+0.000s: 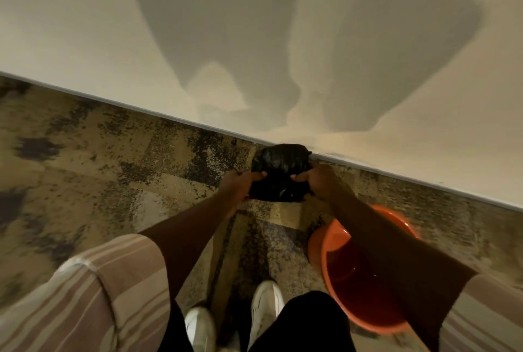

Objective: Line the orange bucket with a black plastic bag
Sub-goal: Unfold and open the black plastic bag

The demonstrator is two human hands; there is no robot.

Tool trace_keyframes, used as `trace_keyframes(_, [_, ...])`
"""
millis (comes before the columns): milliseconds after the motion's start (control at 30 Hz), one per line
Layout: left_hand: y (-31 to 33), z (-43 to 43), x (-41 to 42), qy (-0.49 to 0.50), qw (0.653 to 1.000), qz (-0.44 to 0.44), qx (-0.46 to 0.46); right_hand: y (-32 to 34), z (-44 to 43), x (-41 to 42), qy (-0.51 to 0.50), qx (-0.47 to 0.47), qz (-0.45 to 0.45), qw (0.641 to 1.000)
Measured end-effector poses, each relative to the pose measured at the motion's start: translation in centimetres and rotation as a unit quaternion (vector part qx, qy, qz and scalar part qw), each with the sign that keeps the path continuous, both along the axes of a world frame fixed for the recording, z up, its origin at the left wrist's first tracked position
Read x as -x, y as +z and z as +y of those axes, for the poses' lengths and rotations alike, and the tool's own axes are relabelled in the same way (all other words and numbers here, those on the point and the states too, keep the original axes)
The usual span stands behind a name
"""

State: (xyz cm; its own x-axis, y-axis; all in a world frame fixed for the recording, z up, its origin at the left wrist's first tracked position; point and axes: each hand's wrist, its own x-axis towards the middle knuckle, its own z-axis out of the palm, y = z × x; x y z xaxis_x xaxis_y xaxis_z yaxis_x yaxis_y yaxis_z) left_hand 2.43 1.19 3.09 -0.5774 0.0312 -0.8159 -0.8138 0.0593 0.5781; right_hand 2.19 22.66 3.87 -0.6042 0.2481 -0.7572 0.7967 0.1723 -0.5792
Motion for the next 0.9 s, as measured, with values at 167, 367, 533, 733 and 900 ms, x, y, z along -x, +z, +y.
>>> trace_keyframes(167, [10.8,-1.8,-2.0,0.017,0.995,0.031,-0.088,10.1,-1.1,-3.5,-0.032,0.105,0.013,0.994])
trace_keyframes(367, [23.4,-4.3,-5.3,0.003,0.99,0.02,-0.138,23.9,-3.5,-8.4,0.01,0.099,0.064,0.993])
trace_keyframes(533, [32.8,-5.0,-8.7,-0.031,0.981,0.093,-0.166,33.7,-5.1,-12.3,0.025,0.16,0.093,0.983])
trace_keyframes(733, [42.1,-6.2,-12.0,-0.169,0.965,0.19,0.061,43.3,-6.5,-15.8,-0.011,0.238,0.172,0.956])
trace_keyframes(900, [46.6,-6.2,-14.0,-0.2,0.93,0.245,0.189,47.8,-7.5,-17.4,-0.002,0.181,0.218,0.959])
